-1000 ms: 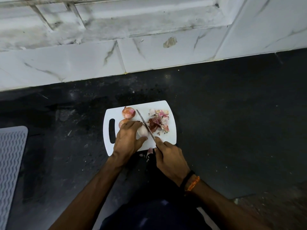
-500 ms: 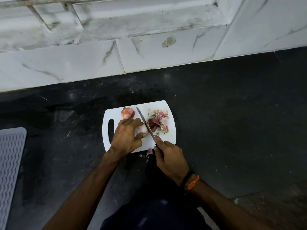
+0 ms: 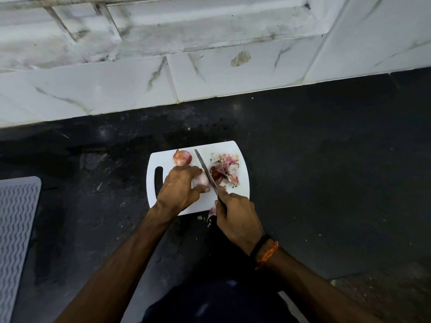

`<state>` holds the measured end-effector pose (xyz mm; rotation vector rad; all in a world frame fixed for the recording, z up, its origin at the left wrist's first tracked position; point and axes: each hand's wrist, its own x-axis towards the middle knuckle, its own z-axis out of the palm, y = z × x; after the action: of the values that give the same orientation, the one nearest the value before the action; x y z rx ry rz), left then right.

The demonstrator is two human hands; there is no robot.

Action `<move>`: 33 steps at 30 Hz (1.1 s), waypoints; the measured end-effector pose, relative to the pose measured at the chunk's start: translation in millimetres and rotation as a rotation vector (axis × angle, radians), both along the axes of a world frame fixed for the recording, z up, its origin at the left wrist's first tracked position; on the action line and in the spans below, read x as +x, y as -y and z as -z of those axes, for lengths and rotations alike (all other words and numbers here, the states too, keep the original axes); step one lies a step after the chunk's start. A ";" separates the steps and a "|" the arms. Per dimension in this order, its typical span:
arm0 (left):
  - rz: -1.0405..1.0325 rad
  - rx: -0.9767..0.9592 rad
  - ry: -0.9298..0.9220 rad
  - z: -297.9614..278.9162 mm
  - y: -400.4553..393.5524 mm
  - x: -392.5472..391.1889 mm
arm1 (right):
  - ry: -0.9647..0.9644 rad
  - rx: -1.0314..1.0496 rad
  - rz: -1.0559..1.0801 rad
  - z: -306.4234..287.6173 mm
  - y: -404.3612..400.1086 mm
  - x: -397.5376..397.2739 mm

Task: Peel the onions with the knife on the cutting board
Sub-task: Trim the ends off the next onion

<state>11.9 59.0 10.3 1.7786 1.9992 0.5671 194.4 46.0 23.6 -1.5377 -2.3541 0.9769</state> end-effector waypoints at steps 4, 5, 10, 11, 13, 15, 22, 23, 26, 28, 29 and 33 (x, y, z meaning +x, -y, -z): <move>0.013 0.017 0.015 -1.8 -2.0 0.9 | 0.021 0.020 -0.018 0.8 -3.2 -0.1; 0.008 0.012 0.015 -0.9 -2.0 -0.3 | 0.027 0.028 -0.027 1.6 -3.0 -0.4; 0.005 0.007 0.019 0.5 -4.1 -1.0 | 0.033 0.039 -0.054 8.9 -3.4 -0.2; 0.004 0.002 0.021 0.4 -5.6 -1.2 | 0.033 0.050 -0.056 11.6 -4.2 -0.1; -0.004 -0.017 0.027 0.6 -7.5 -2.4 | 0.020 0.091 -0.049 15.8 -1.6 -0.3; -0.014 -0.034 0.028 1.7 -7.7 -3.3 | 0.003 0.135 -0.039 17.6 4.5 -0.1; -0.037 -0.062 0.057 2.0 -10.6 -4.6 | -0.037 0.138 -0.011 23.6 1.3 -6.3; -0.043 -0.067 0.063 1.2 -10.7 -4.2 | -0.046 0.154 -0.001 25.5 2.6 -6.3; -0.053 -0.064 0.066 1.0 -12.1 -3.9 | -0.079 0.168 0.012 26.6 5.8 -5.5; -0.052 -0.064 0.063 0.2 -13.0 -3.6 | -0.080 0.194 0.016 26.4 0.3 -6.9; -0.052 -0.064 0.061 0.3 -13.2 -3.8 | -0.067 0.208 0.011 26.7 -3.3 -8.8; -0.066 -0.085 0.066 -1.4 -12.0 -3.6 | 0.002 0.185 -0.023 25.3 0.0 -7.1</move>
<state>8.4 71.0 11.7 1.6286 2.0127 0.5463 187.3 46.0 -1.7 -1.4462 -2.3921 0.7378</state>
